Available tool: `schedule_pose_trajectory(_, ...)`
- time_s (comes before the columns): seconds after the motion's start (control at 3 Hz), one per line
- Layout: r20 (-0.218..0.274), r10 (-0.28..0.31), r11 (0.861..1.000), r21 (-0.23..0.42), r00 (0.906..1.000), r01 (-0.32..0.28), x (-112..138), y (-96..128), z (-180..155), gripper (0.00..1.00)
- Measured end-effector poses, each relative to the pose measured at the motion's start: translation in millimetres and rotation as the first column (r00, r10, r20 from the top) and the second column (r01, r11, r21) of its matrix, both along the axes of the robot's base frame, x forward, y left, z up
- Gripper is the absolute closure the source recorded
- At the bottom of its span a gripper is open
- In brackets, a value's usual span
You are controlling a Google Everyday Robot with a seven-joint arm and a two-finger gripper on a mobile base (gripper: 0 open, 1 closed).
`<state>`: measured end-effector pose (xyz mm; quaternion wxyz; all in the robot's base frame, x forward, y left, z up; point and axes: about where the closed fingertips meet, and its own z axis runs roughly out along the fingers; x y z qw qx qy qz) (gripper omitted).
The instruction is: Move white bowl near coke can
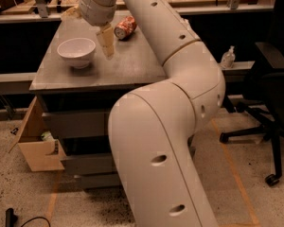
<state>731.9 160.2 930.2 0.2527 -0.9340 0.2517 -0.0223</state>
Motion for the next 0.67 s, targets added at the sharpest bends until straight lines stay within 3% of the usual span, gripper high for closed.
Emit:
schedule_pose_trajectory(0.33, 0.01, 0.0, 0.999, -0.05, 1.0, 0.001, 13, 4, -17, 0.0)
schedule_pose_trajectory(0.67, -0.01, -0.006, 0.997, -0.078, 0.9999, 0.005, 19, 5, -34, 0.16)
